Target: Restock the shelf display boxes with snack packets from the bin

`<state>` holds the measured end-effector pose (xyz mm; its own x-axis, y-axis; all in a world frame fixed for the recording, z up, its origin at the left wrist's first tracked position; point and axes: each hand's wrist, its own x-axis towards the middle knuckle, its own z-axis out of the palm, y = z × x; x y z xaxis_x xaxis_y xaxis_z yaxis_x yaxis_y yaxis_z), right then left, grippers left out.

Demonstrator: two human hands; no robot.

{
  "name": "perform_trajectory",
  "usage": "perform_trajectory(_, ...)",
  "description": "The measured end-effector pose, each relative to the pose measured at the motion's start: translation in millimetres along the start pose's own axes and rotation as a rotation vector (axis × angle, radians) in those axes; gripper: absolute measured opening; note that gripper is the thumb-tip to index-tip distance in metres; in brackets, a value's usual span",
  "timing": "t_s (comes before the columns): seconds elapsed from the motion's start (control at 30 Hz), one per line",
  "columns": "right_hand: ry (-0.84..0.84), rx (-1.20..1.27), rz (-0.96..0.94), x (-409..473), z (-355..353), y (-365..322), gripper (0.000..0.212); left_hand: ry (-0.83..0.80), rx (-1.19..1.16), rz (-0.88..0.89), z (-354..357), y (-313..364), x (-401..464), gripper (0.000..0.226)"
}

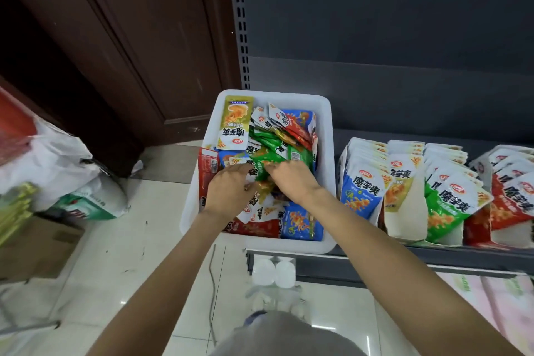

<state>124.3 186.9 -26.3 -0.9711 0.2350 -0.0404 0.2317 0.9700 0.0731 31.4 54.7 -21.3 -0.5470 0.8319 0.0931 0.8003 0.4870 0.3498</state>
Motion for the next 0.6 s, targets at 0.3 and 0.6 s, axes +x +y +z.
perform_trajectory(0.3, 0.711, 0.719, 0.473, -49, -44, -14, 0.015, 0.19, -1.202, -0.448, -40, 61, -22, 0.035)
perform_trajectory(0.6, 0.746, 0.488, 0.314, -87, -43, -26, 0.029, 0.092, -1.258, -0.316, -35, 80, -11, 0.018)
